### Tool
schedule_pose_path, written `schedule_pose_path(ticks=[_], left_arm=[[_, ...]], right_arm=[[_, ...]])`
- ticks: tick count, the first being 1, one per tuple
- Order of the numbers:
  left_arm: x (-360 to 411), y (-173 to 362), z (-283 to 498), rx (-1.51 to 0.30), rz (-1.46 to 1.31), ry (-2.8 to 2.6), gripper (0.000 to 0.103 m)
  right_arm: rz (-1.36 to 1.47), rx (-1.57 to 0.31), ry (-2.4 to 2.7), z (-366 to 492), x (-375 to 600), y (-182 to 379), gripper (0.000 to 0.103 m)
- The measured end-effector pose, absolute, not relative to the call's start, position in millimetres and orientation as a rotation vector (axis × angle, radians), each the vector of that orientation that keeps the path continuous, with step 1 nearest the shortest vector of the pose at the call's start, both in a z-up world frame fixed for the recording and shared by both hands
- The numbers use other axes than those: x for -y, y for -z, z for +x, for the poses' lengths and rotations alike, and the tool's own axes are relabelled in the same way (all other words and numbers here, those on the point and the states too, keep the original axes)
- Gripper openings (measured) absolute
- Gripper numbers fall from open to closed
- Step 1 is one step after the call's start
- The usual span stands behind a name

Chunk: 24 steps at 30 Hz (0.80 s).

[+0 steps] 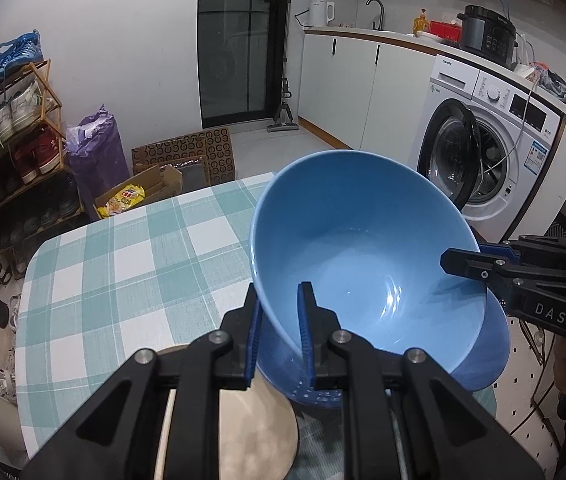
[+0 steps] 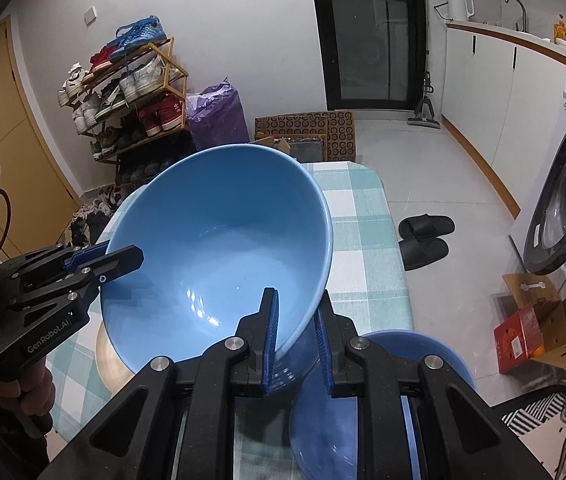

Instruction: Organize plates and bowls

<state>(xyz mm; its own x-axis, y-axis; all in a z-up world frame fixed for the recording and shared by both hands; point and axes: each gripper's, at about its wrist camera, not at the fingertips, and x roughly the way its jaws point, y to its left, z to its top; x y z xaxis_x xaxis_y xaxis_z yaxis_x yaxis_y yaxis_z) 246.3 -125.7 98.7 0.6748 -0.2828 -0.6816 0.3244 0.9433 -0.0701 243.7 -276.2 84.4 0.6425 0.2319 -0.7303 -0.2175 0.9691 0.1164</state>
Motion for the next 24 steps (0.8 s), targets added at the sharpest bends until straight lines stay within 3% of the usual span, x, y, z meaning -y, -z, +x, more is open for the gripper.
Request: schedule_pose_path(ticks=[24], left_arm=[[120.4, -57.2, 252.0, -0.826, 0.051, 0.326, 0.015]], right_arm=[[0.005, -0.927, -0.257, 254.7, 263.8, -32.6, 0.018]])
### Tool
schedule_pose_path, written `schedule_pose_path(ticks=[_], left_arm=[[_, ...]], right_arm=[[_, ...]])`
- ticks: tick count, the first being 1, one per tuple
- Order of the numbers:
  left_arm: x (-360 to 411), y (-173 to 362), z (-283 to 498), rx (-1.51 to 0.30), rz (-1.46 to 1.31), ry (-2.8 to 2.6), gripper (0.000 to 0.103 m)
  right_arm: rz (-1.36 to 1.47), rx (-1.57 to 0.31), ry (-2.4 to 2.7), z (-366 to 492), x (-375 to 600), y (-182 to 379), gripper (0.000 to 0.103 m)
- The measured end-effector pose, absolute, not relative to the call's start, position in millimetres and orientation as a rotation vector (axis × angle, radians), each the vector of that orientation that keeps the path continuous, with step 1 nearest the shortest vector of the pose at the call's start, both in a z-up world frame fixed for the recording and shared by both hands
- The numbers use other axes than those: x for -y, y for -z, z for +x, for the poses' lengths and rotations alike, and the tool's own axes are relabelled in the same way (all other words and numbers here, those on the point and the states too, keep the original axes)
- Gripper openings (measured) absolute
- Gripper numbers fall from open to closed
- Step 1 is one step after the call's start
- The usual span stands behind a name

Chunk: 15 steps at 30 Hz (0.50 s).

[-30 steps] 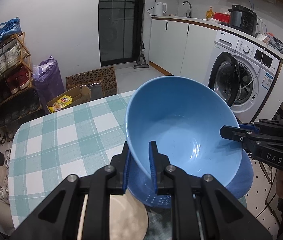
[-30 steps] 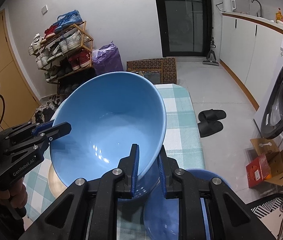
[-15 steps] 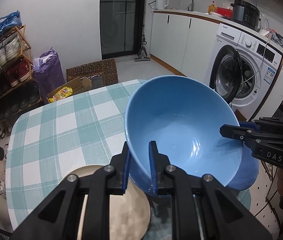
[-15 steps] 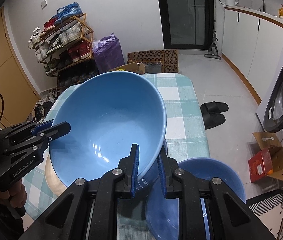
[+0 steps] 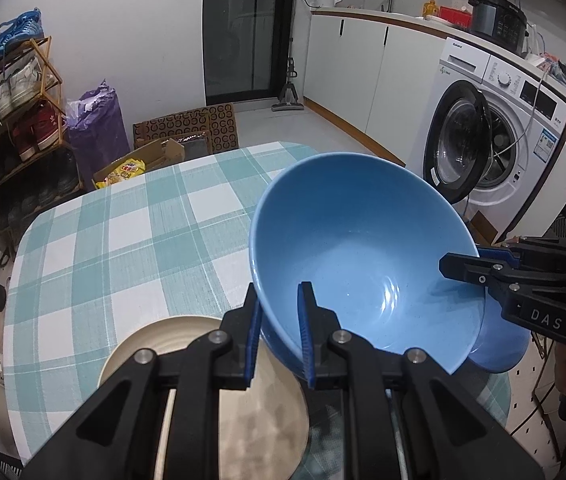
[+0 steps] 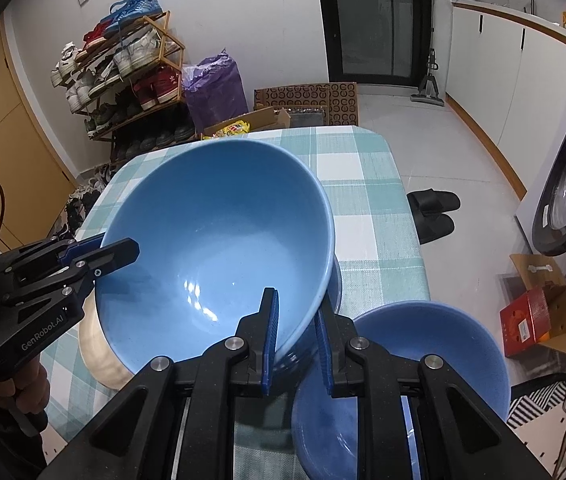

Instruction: Organize plates and bowls

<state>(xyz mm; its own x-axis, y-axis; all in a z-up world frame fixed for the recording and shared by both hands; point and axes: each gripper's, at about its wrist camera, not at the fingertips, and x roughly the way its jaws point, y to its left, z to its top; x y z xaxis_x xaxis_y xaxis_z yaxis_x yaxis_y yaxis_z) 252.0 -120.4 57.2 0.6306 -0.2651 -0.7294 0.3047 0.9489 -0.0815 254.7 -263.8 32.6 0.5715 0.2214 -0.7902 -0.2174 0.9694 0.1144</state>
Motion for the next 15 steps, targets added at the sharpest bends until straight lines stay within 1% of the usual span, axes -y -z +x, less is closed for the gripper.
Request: schedule_pose_path(ticks=[15], left_arm=[[122.3, -33.1, 262.2, -0.867, 0.061, 0.317, 0.015]], right_arm=[[-0.021, -0.969, -0.247, 267.5, 261.6, -3.5, 0.018]])
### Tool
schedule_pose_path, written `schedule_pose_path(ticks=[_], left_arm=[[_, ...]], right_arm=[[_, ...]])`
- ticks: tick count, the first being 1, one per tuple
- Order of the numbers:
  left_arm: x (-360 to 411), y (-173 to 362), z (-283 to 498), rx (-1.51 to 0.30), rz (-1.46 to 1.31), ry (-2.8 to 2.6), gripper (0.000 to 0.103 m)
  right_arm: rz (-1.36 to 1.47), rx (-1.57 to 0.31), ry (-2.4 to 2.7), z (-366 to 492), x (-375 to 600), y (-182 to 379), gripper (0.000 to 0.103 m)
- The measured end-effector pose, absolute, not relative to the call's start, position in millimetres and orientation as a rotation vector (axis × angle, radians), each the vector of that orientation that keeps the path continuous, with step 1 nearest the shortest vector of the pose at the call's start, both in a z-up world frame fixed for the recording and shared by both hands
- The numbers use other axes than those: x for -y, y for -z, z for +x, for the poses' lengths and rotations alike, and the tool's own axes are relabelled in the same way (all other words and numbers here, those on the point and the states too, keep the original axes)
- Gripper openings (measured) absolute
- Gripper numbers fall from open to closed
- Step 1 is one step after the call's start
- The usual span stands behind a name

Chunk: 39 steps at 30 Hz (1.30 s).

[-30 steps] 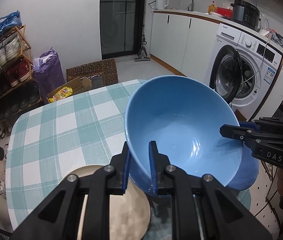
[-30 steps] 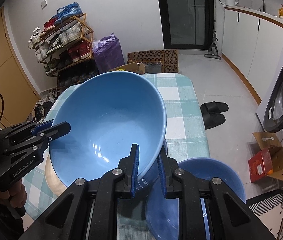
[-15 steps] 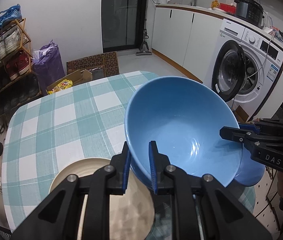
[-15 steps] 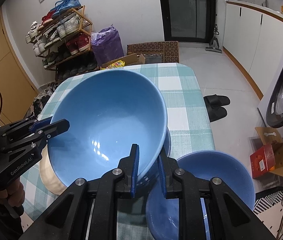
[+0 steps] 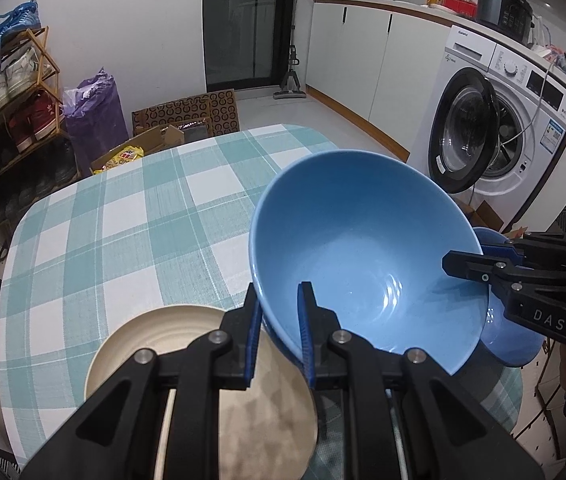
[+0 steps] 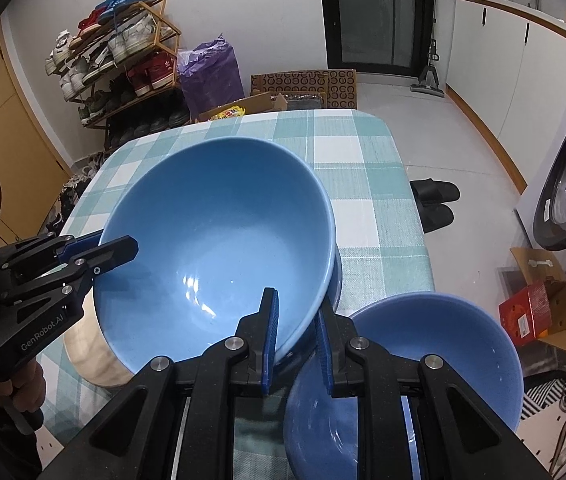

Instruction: Organize plates and bowls

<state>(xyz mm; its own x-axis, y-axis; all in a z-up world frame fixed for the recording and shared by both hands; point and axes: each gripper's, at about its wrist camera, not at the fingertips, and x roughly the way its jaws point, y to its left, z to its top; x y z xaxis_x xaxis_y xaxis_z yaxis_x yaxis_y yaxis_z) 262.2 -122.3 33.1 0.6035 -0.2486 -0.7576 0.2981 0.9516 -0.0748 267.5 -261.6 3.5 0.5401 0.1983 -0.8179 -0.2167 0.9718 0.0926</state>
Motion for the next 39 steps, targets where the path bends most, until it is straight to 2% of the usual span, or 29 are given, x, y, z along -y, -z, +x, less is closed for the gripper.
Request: schedule_pose_path(ticks=[23, 39], left_arm=[[133.4, -7.1, 269.3, -0.895, 0.137, 0.29, 0.015], [134.6, -1.5, 266.5, -0.895, 0.172, 0.294, 0.02]], right_arm=[[-0.133, -0.979, -0.198, 271.8, 249.3, 20.0, 0.019], [-0.327, -0.94, -0.137, 265.6, 228.3, 29.0, 0.022]])
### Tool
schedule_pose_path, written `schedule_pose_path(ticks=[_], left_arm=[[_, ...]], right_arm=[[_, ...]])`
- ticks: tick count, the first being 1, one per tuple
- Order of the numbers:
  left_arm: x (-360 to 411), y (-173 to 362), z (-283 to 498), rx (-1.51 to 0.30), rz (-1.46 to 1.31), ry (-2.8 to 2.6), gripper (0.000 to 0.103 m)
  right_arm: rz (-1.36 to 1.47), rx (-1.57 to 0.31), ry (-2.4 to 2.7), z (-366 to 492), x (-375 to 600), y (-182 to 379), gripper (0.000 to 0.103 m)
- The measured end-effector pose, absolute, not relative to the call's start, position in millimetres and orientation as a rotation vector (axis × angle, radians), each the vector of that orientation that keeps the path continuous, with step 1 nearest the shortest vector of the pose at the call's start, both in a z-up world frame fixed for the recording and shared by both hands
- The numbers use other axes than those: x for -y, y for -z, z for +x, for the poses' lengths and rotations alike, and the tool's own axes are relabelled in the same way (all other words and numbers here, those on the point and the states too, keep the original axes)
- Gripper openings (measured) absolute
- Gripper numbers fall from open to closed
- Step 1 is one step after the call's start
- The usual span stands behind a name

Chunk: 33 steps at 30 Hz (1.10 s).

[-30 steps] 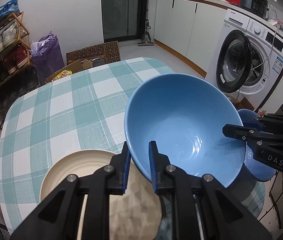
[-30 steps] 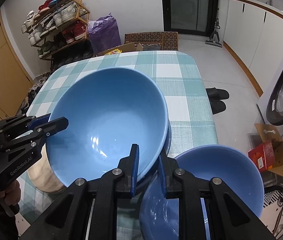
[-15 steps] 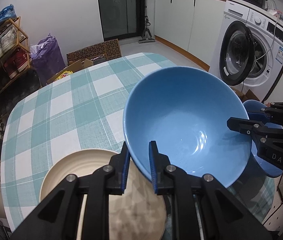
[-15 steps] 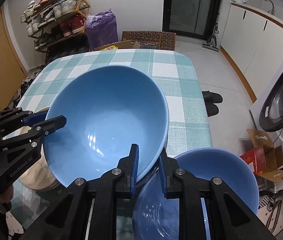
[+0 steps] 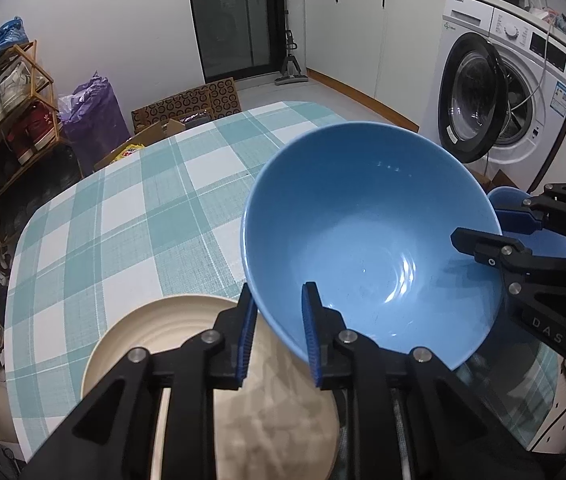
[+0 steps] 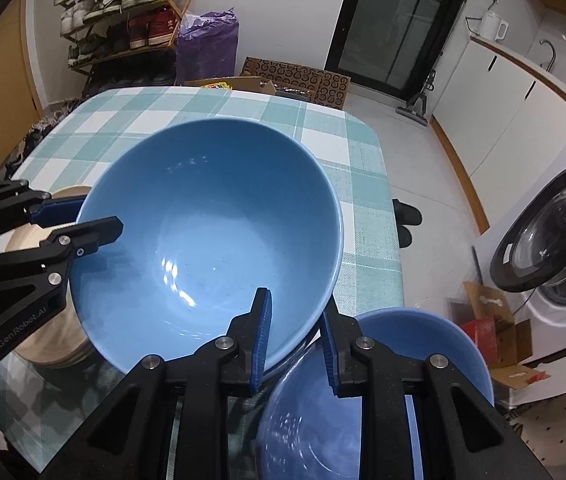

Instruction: Organize plates and bowls

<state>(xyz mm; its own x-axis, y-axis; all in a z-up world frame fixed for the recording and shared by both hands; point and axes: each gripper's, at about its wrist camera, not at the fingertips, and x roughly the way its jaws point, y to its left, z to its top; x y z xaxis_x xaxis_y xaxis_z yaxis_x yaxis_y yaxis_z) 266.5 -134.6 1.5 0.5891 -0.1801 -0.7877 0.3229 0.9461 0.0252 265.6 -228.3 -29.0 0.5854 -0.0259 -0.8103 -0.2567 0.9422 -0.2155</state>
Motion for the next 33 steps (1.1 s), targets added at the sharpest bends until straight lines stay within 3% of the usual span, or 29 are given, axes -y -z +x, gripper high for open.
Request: schedule_pose_path(ticks=[16, 21, 25, 27, 33], left_arm=[[132.9, 0.7, 267.6, -0.901, 0.168, 0.303, 0.024], [129.2, 0.4, 266.9, -0.905, 0.15, 0.308, 0.03], [125.9, -4.4, 262.7, -0.897, 0.131, 0.314, 0.043], [123.4, -9.0, 259.8, -0.888, 0.119, 0.314, 0.05], [114.6, -18.4, 252.3, -0.881, 0.055, 0.329, 0.057]], right_arm=[[-0.44, -0.913, -0.082, 269.8, 225.1, 37.9, 0.029], [-0.429, -0.882, -0.089, 269.1, 226.5, 33.1, 0.043], [-0.368, -0.869, -0.118, 269.8, 235.5, 23.6, 0.051], [-0.326, -0.855, -0.132, 267.1, 241.4, 18.1, 0.069], [-0.115, -0.806, -0.194, 254.7, 273.3, -4.6, 0.089]])
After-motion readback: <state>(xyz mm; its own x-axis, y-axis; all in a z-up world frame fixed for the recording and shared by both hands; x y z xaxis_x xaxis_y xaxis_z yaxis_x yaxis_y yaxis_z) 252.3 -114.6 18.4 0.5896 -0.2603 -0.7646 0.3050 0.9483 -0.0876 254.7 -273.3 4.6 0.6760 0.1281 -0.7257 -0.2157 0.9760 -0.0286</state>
